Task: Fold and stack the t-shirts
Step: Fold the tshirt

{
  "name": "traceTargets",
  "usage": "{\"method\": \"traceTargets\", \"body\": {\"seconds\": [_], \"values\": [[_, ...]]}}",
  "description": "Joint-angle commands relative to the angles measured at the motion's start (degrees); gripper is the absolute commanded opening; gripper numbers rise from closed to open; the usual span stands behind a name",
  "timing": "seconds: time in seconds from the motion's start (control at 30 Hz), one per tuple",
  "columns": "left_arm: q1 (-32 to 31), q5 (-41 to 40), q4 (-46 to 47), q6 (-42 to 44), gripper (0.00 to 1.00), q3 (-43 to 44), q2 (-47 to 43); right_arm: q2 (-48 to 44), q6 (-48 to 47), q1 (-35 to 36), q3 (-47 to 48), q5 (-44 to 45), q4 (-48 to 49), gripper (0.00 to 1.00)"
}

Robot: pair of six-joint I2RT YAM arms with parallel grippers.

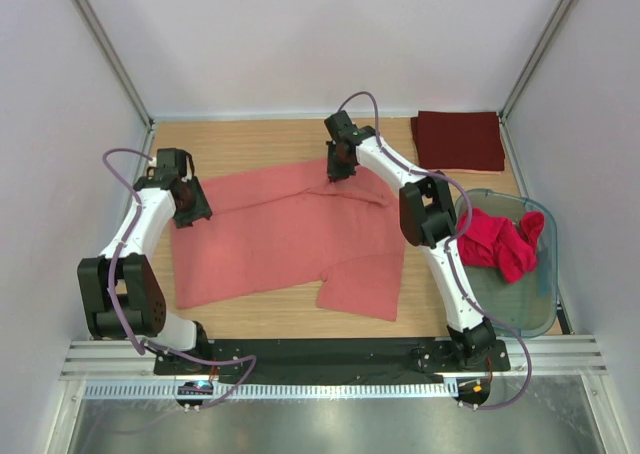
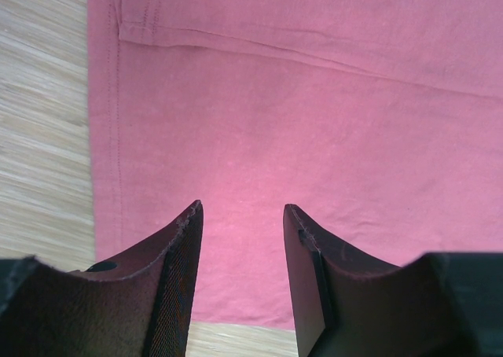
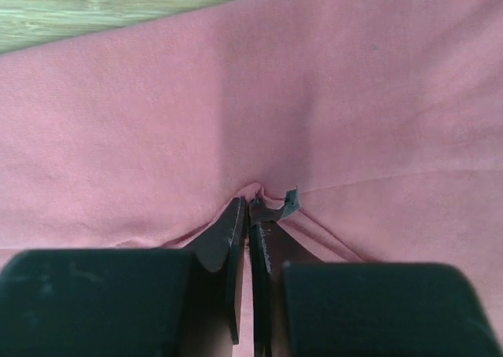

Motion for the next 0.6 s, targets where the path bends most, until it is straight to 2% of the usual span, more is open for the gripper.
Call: {"method": "traceTargets", "body": {"seconds": [0.0,0.27,0.47,0.53,0.57], "values": [[0.18,1.00,1.11,0.48,0.47,1.10,-0.57,-5.94,1.07,0.76,0.17,1.10,-2.48,0.10],[0.10,0.56,0.67,0.65,0.47,0.57,-2.07,-11.84,3.44,2.43,-8.18,-1.01,-2.22,0.10],[0.18,-1.55,-0.47,1.80,0.47,0.48,-3.30,-16.93,4.94,4.62,-14.50,-7.16,-3.18,0.15],[0.18,-1.82,-0.82,1.89,0.47,0.31,-3.47,-18.87,7.83,5.41,-19.23,-12.75,-4.32,0.17],[0.18,-1.90,-0.83,1.80,0.47,0.22,-3.65,-20.44,9.15,5.76,-22.05,-16.36,-2.59,0.22]]}}
